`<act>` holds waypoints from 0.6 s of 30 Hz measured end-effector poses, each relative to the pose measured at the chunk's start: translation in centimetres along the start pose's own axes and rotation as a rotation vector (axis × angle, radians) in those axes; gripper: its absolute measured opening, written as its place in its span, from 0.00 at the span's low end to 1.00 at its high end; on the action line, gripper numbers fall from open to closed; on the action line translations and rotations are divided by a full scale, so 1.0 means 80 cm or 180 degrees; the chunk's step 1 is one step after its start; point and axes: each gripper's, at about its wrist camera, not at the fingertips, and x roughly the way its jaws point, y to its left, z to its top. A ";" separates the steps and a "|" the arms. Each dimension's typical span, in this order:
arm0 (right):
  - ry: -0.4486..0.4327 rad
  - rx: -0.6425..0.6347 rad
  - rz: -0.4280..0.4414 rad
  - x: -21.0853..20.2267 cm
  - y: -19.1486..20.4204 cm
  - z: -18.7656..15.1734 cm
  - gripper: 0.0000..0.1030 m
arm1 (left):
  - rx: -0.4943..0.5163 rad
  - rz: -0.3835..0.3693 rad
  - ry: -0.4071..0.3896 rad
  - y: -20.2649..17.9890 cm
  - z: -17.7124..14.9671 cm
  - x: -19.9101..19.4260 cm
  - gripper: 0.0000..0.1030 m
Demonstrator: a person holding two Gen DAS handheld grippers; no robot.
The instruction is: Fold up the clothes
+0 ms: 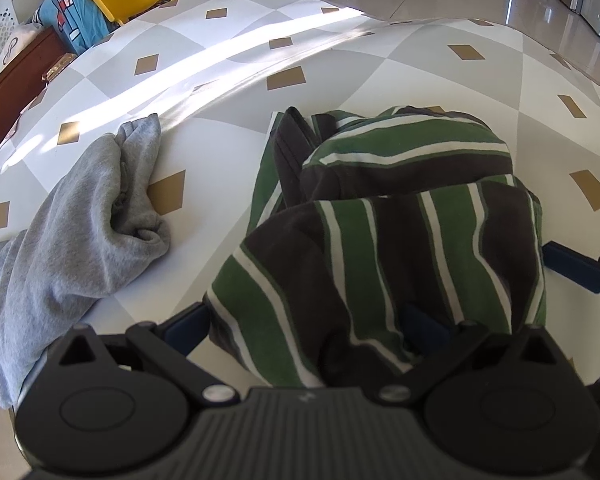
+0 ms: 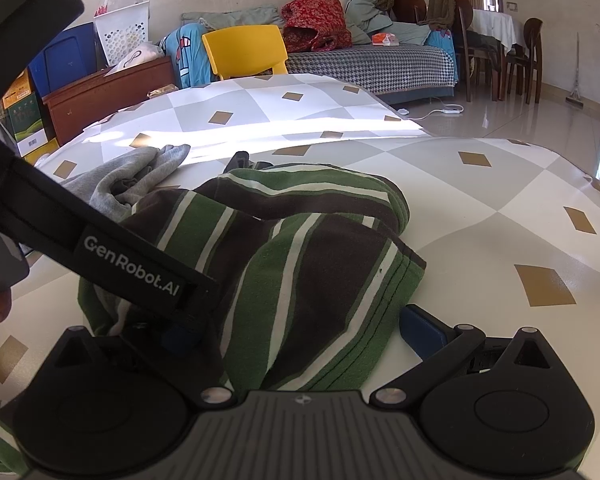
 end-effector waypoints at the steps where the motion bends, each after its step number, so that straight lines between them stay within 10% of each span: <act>1: 0.0001 -0.0001 -0.0001 0.000 0.000 0.000 1.00 | -0.0005 -0.0007 -0.0032 0.001 0.002 -0.002 1.00; 18: 0.0000 -0.0002 0.0000 0.000 0.001 -0.001 1.00 | 0.0176 -0.0145 -0.0422 0.031 -0.080 -0.081 1.00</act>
